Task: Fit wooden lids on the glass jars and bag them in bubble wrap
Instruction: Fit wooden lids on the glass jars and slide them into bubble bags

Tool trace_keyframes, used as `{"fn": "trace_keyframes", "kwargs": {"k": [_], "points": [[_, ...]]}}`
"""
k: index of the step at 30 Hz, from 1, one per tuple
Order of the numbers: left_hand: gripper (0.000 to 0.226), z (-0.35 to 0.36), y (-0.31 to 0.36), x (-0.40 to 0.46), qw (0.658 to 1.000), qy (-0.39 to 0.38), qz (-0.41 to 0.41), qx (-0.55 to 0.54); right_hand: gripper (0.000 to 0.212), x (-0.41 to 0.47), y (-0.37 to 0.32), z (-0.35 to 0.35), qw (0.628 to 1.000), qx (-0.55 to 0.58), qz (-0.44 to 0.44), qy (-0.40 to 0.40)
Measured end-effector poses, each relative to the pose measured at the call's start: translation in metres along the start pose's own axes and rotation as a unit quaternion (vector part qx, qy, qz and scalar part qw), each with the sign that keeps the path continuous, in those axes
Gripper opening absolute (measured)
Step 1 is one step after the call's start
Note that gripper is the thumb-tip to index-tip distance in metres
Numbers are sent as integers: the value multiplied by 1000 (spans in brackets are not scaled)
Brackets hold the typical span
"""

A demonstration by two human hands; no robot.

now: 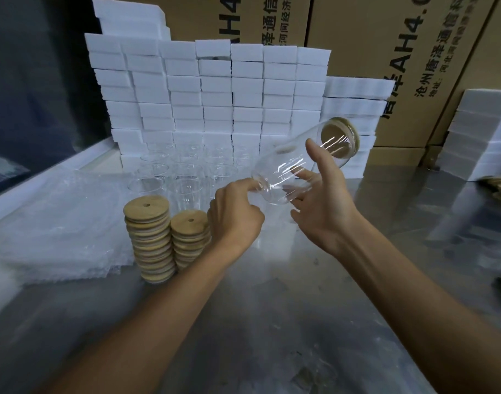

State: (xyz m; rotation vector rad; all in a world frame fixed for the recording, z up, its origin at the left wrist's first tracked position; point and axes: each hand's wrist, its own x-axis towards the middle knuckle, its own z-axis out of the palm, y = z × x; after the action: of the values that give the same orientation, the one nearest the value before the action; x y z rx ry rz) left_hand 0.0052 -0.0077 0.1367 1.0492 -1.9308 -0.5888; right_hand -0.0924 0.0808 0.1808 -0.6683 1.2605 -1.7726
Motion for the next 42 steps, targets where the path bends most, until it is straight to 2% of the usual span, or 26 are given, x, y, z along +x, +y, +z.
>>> {"fn": "trace_keyframes", "kwargs": {"k": [5,7,9,12,13,16,19,23,24,26,28,30,34,39,42], "points": [[63,-1,-2,0,999,-44,-24,-10,40,2,7,-7,999,-18,-18,-34],[55,-2,-3,2,997,-60,-29,-30,19,4,8,-9,997,-27,-35,-69],[45,-5,-3,2,997,-61,-12,-38,13,6,10,-10,996,-35,-41,-75],[50,-6,-3,-1,996,-85,1,-33,71,8,13,-12,996,-72,-34,-51],[52,-6,-2,-2,994,-99,-1,-38,77,9,14,-13,994,-95,-34,-49],[62,-6,-4,-3,988,-138,-35,-56,81,10,14,-15,985,-154,-23,-71],[77,-2,-4,-1,978,-177,-91,-68,73,11,19,-14,966,-238,-31,-98],[79,0,-4,2,973,-198,-107,-52,65,14,25,-14,962,-266,-7,-67],[78,0,-5,2,972,-202,-109,-45,72,14,23,-15,965,-252,18,-71],[78,1,-8,2,971,-208,-111,-32,109,14,20,-16,968,-219,74,-93],[80,3,-10,4,969,-213,-119,-34,124,13,17,-17,973,-179,101,-101],[82,4,-13,6,967,-215,-128,-44,113,15,15,-21,981,-121,121,-86],[82,6,-14,6,965,-213,-143,-61,53,18,12,-22,985,-108,127,-38],[79,5,-10,7,962,-220,-136,-90,23,27,19,-18,977,-184,109,-7],[58,1,-3,6,960,-218,-127,-122,12,34,20,-21,964,-253,85,-2]]}}
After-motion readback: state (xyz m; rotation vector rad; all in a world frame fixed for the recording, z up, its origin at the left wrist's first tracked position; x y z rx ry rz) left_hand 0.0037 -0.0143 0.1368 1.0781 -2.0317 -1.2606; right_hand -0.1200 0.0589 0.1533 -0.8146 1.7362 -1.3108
